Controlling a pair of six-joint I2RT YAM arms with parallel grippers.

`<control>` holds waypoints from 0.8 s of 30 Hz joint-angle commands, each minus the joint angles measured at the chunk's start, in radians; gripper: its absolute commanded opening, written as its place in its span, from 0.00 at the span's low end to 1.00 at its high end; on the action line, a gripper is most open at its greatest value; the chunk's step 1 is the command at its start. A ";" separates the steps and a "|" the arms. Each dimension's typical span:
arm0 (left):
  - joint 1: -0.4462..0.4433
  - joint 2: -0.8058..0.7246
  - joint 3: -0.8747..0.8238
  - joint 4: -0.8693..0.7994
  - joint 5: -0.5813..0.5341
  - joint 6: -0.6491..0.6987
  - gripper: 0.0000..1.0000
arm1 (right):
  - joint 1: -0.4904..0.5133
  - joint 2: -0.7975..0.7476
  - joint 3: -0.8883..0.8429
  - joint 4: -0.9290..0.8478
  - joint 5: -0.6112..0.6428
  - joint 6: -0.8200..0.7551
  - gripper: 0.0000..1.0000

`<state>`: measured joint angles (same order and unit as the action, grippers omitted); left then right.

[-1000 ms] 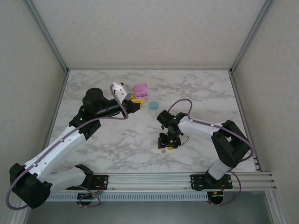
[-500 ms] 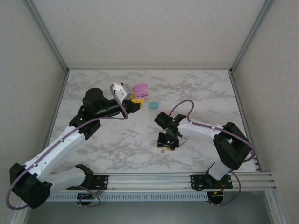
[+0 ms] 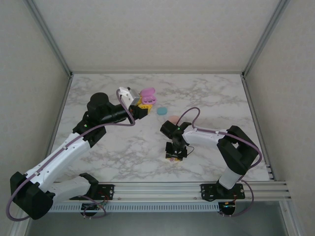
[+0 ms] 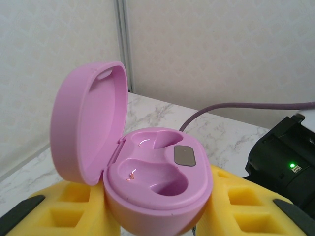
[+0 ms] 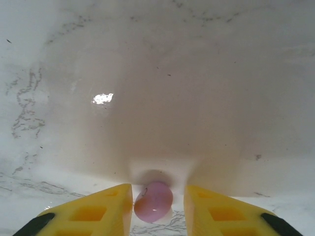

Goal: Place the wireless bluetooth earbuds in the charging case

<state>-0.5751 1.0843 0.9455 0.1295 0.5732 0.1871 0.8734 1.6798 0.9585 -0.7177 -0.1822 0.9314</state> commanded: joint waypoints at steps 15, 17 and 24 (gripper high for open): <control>-0.006 -0.001 -0.008 0.004 0.005 0.006 0.35 | 0.016 0.053 0.059 -0.040 0.047 -0.044 0.27; -0.006 0.000 -0.008 0.005 0.004 0.005 0.35 | 0.017 0.059 0.073 -0.059 0.061 -0.054 0.28; -0.007 0.006 -0.008 0.008 0.007 0.004 0.35 | 0.021 0.074 0.094 -0.079 0.073 -0.067 0.29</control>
<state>-0.5751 1.0878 0.9455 0.1295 0.5735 0.1871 0.8799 1.7393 1.0283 -0.7563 -0.1436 0.8783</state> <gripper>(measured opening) 0.366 0.287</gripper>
